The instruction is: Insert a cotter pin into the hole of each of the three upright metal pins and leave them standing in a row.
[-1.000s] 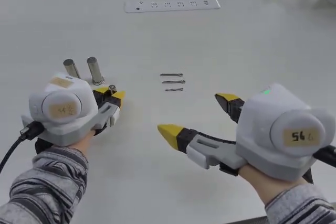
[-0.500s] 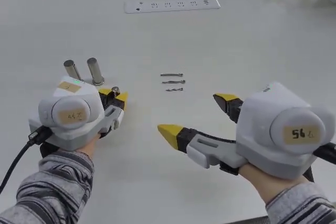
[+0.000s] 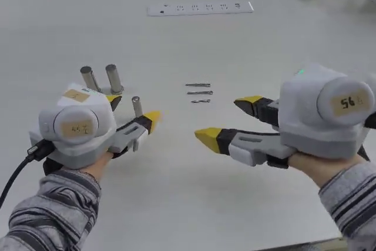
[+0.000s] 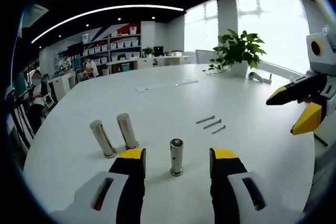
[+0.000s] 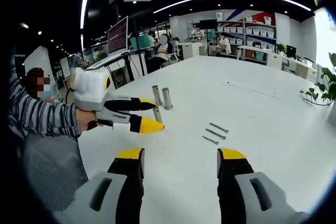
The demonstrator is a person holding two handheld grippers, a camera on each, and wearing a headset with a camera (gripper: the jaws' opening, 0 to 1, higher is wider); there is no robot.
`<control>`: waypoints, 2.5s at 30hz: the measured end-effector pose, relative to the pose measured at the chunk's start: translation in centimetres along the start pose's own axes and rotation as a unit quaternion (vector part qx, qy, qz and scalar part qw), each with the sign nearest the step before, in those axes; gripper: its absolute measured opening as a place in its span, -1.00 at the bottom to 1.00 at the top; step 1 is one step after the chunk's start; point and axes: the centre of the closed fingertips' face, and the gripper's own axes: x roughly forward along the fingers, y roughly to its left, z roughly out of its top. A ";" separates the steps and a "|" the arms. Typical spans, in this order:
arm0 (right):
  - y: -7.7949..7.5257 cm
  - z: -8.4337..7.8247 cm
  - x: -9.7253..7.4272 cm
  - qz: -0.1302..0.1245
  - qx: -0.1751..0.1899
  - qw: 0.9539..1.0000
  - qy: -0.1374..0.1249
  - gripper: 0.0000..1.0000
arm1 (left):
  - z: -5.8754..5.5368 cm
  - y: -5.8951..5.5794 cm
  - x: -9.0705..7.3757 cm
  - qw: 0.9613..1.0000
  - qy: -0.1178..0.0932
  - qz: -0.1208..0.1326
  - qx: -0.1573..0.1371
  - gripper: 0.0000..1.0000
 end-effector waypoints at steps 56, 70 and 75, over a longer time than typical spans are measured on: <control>-6.6 -3.2 9.1 0.107 -0.228 0.932 0.261 -1.00 | -0.8 0.6 -6.8 1.000 0.030 0.000 0.002 0.38; -5.6 -2.8 9.1 0.136 -0.294 0.916 0.237 -1.00 | -0.2 -0.2 -6.9 1.000 0.025 -0.015 0.003 0.23; -5.1 -2.3 8.8 0.137 -0.305 0.917 0.217 -1.00 | -0.4 -1.3 -6.9 0.999 0.030 -0.032 0.009 0.16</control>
